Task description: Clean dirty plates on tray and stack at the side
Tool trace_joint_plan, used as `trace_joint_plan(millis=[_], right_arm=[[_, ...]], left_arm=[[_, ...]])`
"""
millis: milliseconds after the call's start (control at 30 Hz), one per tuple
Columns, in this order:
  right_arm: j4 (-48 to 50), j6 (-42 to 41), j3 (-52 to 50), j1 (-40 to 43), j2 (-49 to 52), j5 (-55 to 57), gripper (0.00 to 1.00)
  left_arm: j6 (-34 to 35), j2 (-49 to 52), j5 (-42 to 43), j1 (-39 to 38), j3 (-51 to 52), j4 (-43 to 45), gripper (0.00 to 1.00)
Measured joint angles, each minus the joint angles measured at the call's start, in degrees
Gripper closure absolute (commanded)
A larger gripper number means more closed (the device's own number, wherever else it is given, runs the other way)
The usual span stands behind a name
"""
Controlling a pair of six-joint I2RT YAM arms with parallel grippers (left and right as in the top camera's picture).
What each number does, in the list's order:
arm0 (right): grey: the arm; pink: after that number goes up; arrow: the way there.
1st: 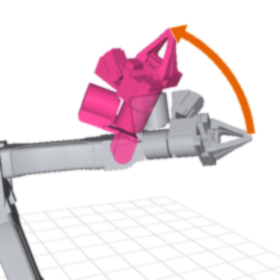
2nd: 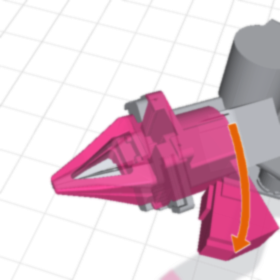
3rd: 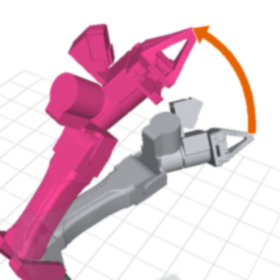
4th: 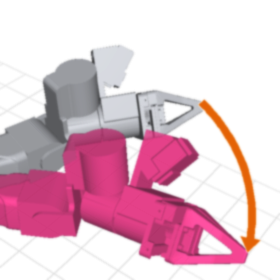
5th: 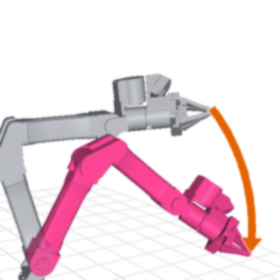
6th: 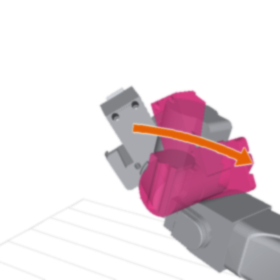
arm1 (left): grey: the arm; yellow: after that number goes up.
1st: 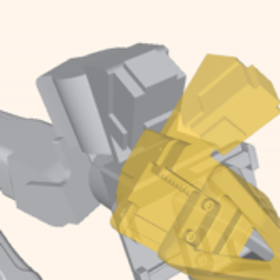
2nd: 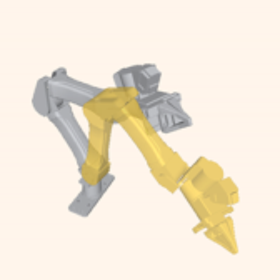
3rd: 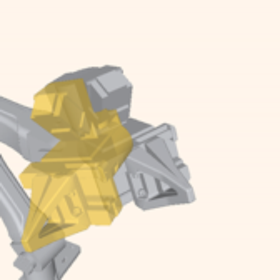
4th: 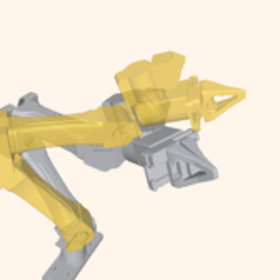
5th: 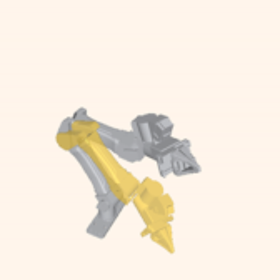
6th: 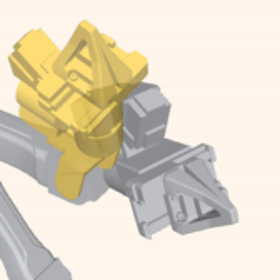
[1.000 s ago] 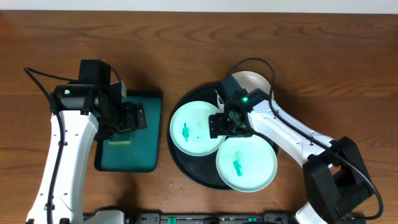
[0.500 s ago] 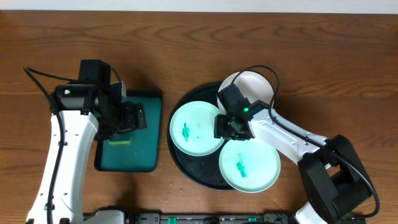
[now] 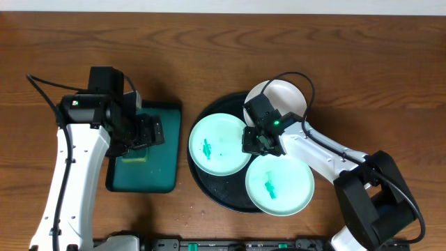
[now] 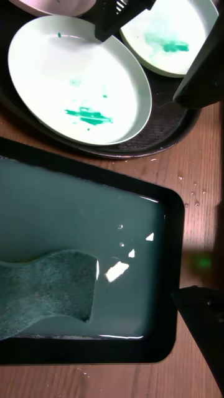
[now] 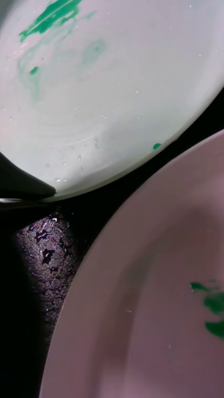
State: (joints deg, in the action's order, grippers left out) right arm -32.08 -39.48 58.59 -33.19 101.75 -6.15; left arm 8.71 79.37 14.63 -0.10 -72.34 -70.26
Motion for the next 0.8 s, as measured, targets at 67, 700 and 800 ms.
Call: trace_joint_plan(millis=[67, 700, 800], right_arm=[[0.0, 0.0, 0.0, 0.0, 0.0, 0.11, 0.99], [-0.46, 0.11, 0.0, -0.87, 0.0, 1.14, 0.99], [-0.46, 0.48, 0.0, -0.87, 0.0, 1.14, 0.99]], left_arm=[[0.0, 0.0, 0.0, 0.0, 0.0, 0.24, 0.09], [0.94, 13.6, -12.81, 1.57, 1.6, 7.69, 0.36], [1.46, 17.7, -13.62, 2.21, 1.64, 9.03, 0.42]])
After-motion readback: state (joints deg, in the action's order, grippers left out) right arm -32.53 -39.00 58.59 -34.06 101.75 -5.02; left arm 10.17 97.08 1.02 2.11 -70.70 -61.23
